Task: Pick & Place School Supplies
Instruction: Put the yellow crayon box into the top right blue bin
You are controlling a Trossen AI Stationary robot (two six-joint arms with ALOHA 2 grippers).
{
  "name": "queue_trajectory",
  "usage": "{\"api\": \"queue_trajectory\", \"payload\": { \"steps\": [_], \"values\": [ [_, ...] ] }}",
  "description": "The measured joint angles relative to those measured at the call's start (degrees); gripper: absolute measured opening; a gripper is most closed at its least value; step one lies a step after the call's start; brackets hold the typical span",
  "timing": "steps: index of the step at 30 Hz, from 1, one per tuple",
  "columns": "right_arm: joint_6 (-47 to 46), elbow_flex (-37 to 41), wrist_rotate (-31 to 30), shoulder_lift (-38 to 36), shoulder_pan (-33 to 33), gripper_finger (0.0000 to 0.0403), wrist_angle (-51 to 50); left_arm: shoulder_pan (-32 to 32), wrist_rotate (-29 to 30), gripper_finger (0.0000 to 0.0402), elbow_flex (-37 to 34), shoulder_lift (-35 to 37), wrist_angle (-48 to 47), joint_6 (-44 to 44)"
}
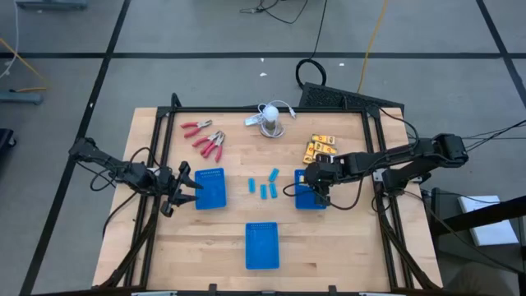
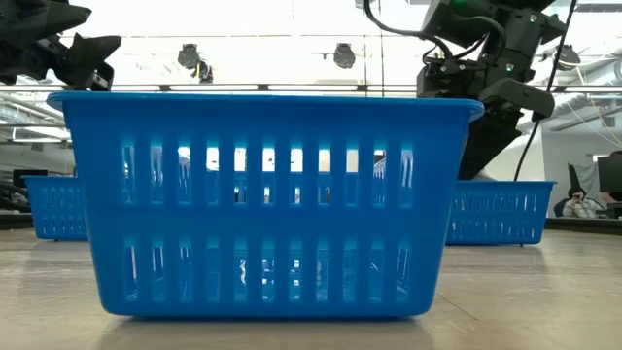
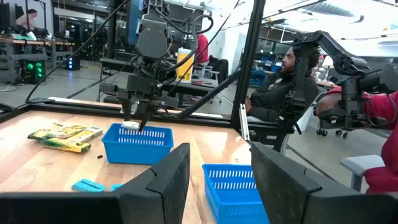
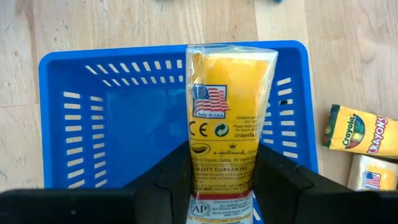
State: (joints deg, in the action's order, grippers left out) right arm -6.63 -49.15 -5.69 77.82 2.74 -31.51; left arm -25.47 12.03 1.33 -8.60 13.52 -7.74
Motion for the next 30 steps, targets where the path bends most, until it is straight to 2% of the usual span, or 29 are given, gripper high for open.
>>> {"api": "queue_trajectory", "payload": {
  "steps": [13, 30],
  "values": [
    [-0.4, 0.0, 0.0, 0.0, 0.0, 0.0136, 0.0, 0.0, 0.0, 0.0173, 0.0, 0.0, 0.0, 0.0],
    [-1.7, 0.0, 0.0, 0.0, 0.0, 0.0184, 0.0, 0.0, 0.0, 0.0173, 0.0, 0.0, 0.0, 0.0]
  ]
}}
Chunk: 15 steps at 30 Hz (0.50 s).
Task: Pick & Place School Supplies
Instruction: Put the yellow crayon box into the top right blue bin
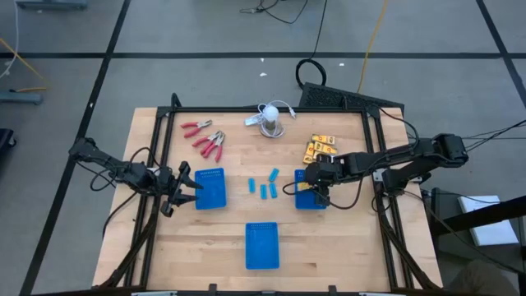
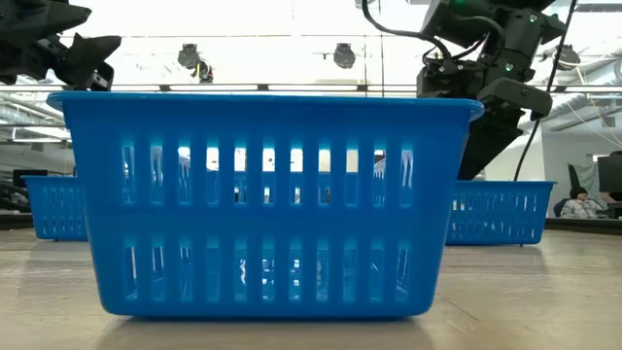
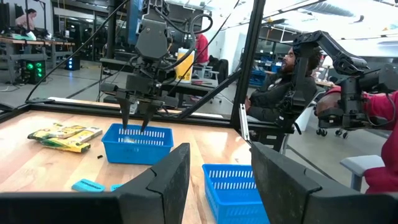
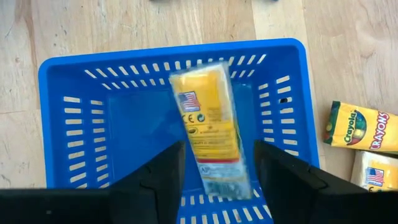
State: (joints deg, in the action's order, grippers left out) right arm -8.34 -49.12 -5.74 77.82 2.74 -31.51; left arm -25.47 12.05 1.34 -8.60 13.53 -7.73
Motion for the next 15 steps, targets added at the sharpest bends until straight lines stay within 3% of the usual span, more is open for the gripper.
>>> {"api": "queue_trajectory", "payload": {
  "steps": [15],
  "values": [
    [0.0, 0.0, -0.2, -3.0, -1.0, 0.0194, -0.1, 0.0, 0.0, 0.0173, 0.0, 0.0, 0.0, 0.0]
  ]
}}
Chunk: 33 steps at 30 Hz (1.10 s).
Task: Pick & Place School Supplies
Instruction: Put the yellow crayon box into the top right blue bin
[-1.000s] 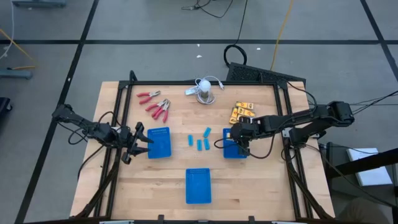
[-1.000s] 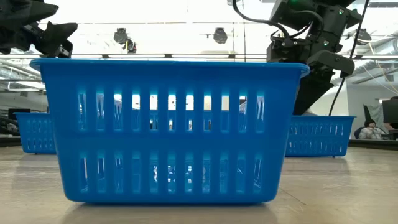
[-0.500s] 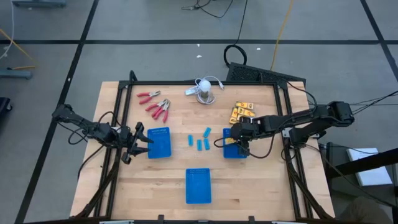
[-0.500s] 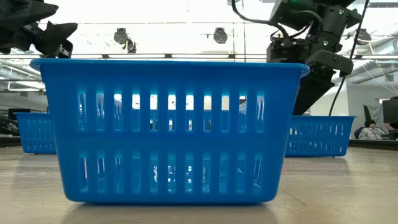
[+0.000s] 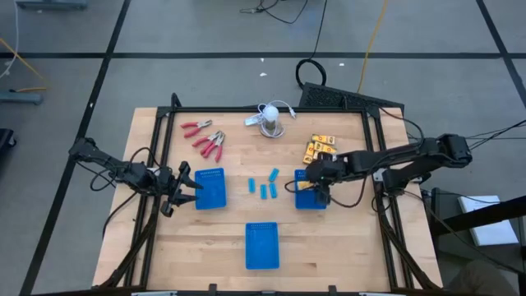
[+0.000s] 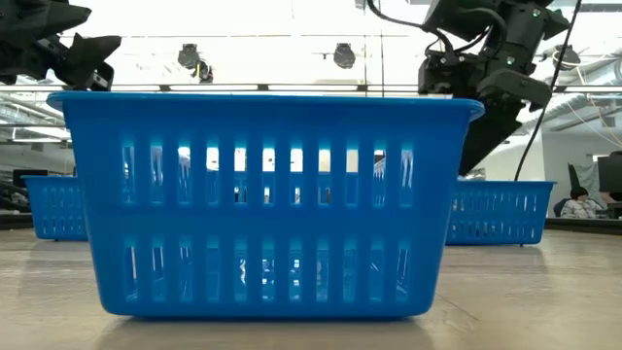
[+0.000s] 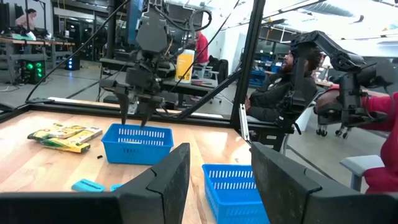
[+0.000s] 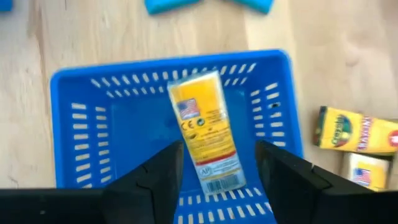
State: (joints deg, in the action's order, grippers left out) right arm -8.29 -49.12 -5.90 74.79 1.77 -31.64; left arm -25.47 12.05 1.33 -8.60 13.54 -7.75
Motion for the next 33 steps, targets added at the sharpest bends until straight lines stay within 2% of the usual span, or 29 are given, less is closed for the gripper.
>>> {"api": "queue_trajectory", "payload": {
  "steps": [5, 13, 23, 33],
  "values": [
    [0.0, 0.0, -0.4, -3.7, -2.6, 0.0193, -0.4, 0.0, 0.0, 0.0173, 0.0, 0.0, 0.0, 0.0],
    [1.5, 0.0, -9.3, -6.3, -9.4, 0.0192, -5.4, 0.0, 0.0, 0.0173, 0.0, 0.0, 0.0, 0.0],
    [2.1, 6.4, -9.0, -6.2, -19.9, 0.0192, -4.4, 0.0, 0.0, 0.0173, 0.0, 0.0, 0.0, 0.0],
    [4.8, 15.2, -8.0, -6.2, -24.0, 0.0191, 2.4, 0.0, 0.0, 0.0173, 0.0, 0.0, 0.0, 0.0]
  ]
}}
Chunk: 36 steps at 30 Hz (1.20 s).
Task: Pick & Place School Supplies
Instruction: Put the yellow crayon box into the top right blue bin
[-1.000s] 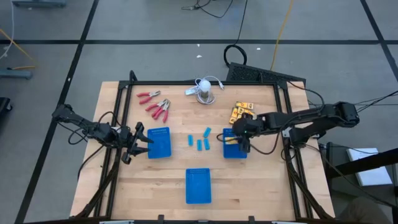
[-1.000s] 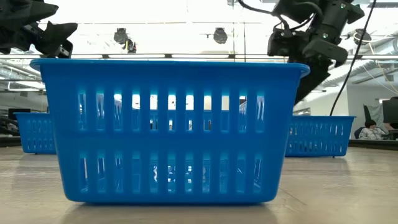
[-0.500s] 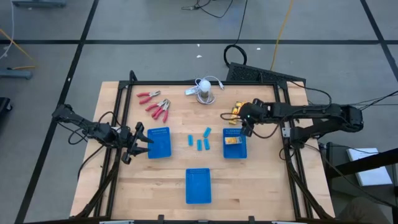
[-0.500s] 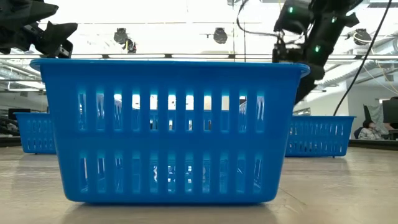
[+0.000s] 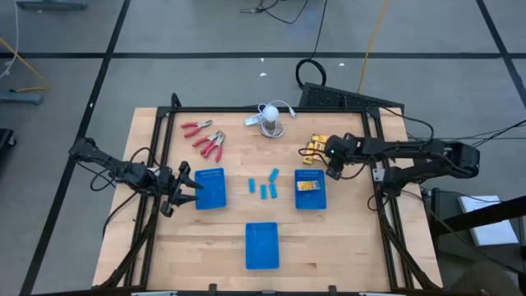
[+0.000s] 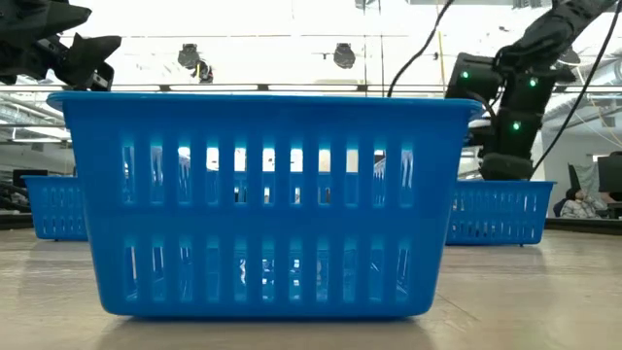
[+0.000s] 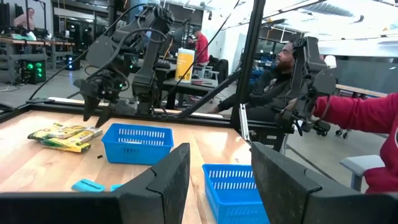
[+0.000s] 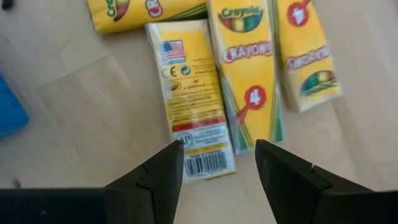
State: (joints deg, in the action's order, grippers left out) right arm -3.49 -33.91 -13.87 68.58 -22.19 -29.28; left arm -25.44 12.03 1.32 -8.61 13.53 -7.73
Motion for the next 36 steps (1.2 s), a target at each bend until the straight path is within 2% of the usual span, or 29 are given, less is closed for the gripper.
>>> {"api": "queue_trajectory", "payload": {
  "steps": [5, 13, 36],
  "values": [
    [1.9, 3.9, 5.1, 0.0, -1.1, 0.0191, 6.6, 0.0, 0.0, 0.0173, 0.0, 0.0, 0.0, 0.0],
    [5.8, 7.9, 5.2, -0.1, -1.2, 0.0192, 13.5, 0.0, 0.0, 0.0173, 0.0, 0.0, 0.0, 0.0],
    [4.2, 9.5, 5.0, 0.0, -1.1, 0.0144, 14.8, 0.0, 0.0, 0.0173, 0.0, 0.0, 0.0, 0.0]
  ]
}}
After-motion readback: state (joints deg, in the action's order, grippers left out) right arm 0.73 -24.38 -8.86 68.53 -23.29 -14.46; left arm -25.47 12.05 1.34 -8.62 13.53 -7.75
